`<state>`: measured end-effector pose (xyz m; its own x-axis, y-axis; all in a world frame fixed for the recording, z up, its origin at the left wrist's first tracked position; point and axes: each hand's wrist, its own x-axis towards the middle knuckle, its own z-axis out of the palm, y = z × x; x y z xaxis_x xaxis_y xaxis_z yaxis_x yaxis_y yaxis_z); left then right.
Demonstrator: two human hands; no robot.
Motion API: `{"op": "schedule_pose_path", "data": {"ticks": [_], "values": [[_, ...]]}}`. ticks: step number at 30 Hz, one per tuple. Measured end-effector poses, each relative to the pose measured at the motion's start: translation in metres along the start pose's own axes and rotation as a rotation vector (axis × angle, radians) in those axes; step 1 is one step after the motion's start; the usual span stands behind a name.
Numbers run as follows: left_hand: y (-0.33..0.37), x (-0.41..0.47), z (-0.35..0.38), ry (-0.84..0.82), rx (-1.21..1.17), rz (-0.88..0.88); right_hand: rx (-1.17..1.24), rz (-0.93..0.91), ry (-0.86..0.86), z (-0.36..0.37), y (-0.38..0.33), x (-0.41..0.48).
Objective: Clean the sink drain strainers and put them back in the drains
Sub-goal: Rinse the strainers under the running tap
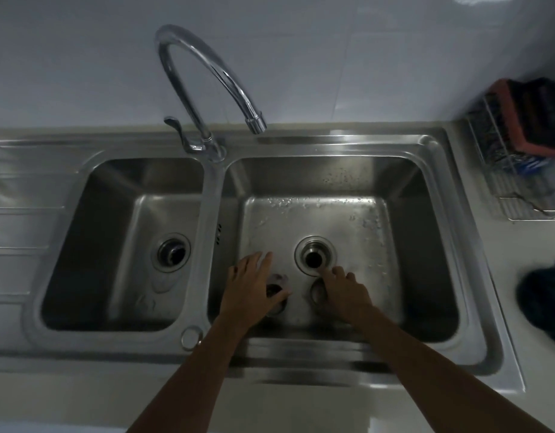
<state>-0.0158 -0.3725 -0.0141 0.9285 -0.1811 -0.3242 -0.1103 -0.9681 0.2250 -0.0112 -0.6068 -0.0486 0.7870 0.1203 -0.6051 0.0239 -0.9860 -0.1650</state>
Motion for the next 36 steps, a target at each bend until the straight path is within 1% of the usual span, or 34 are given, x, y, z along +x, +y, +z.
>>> {"op": "schedule_pose_path", "data": {"ticks": [3,5,7,9,10,12,15,17,19,23,25,29,36], "values": [[-0.002,0.004,-0.002,0.021,-0.025,0.003,0.007,-0.004,-0.064,0.005,-0.001,0.006],[-0.005,0.007,-0.006,0.049,-0.033,0.017,0.031,0.006,-0.076,0.006,-0.004,0.009],[-0.009,0.011,-0.016,0.08,-0.036,0.031,0.078,0.043,-0.052,0.002,-0.008,0.011],[-0.016,0.018,-0.035,0.125,-0.031,0.028,0.14,0.084,0.009,-0.006,-0.014,0.012],[-0.02,0.023,-0.047,0.166,-0.021,0.023,0.167,0.1,0.045,-0.012,-0.018,0.013],[-0.029,0.035,-0.076,0.304,-0.022,-0.002,0.211,0.12,0.122,-0.028,-0.027,0.013],[-0.046,0.058,-0.128,0.489,-0.035,-0.074,0.271,0.098,0.234,-0.062,-0.042,0.013],[-0.059,0.076,-0.162,0.559,-0.015,-0.147,0.309,0.093,0.305,-0.084,-0.051,0.013],[-0.071,0.095,-0.19,0.574,-0.042,-0.207,0.314,0.114,0.354,-0.102,-0.058,0.013],[-0.091,0.122,-0.221,0.545,-0.022,-0.154,0.31,0.142,0.411,-0.121,-0.065,0.011],[-0.095,0.125,-0.223,0.539,-0.015,-0.118,0.31,0.172,0.423,-0.127,-0.067,0.008],[-0.102,0.119,-0.224,0.579,-0.026,-0.08,0.319,0.195,0.446,-0.13,-0.075,-0.001],[-0.109,0.128,-0.228,0.451,0.015,-0.016,0.291,0.189,0.451,-0.137,-0.085,-0.004]]}}
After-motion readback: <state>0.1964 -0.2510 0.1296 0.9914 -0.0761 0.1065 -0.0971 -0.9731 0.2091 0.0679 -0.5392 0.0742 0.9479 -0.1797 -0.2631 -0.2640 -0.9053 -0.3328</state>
